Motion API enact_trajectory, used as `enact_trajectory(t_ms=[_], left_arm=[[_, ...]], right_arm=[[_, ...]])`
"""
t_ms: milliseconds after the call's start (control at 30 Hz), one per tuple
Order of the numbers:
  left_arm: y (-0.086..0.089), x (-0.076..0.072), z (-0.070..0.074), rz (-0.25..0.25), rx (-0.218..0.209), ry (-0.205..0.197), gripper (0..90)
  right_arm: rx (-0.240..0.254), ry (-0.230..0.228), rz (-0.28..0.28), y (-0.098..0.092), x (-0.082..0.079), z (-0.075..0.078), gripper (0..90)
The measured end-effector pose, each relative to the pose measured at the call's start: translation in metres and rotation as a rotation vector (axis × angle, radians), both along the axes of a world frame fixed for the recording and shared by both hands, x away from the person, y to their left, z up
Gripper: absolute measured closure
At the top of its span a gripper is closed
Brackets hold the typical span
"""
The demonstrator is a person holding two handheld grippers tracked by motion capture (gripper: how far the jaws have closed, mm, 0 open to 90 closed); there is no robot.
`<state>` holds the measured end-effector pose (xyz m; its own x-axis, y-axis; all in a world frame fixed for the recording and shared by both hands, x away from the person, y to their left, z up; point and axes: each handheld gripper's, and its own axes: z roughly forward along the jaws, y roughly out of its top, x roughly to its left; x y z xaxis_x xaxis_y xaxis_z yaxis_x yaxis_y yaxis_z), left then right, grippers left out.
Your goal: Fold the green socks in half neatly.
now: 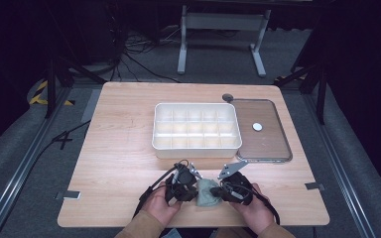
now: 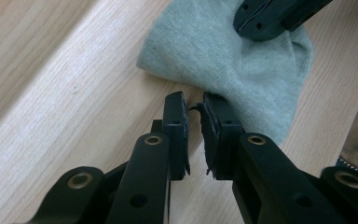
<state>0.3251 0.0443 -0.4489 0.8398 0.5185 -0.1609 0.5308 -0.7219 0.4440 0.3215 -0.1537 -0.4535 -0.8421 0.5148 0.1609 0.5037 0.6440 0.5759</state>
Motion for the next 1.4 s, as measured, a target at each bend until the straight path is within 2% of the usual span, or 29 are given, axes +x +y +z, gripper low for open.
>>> enact_trajectory(t_ms=[367,467,500,633,800,1000,1167,1400], left_arm=[[-0.008,-0.004,0.008,-0.053,-0.030,-0.057,79.4],[-0.010,-0.007,0.010,-0.061,-0.031,-0.067,78.5],[-0.013,-0.010,0.014,-0.081,-0.024,-0.077,78.6],[-0.018,-0.015,0.016,-0.104,-0.023,-0.112,78.8],[-0.018,-0.014,0.015,-0.110,-0.027,-0.113,78.5],[-0.013,-0.012,0.015,-0.092,-0.025,-0.092,77.0],[-0.012,-0.010,0.014,-0.078,-0.027,-0.093,77.9],[-0.013,-0.010,0.012,-0.075,-0.014,-0.094,78.0]], right_arm=[[0.004,0.000,-0.004,0.001,-0.001,0.000,89.1],[0.012,0.001,0.002,0.002,-0.002,-0.001,89.0],[0.015,0.005,0.002,0.003,-0.002,-0.001,89.1],[0.014,0.005,-0.006,0.005,-0.002,-0.002,89.1],[0.012,0.010,-0.017,0.005,-0.002,-0.002,89.2],[0.016,0.010,-0.014,0.004,-0.003,-0.001,88.8],[0.029,0.014,-0.009,0.002,-0.003,0.001,88.5],[0.056,-0.005,-0.022,-0.006,-0.004,0.014,87.2]])
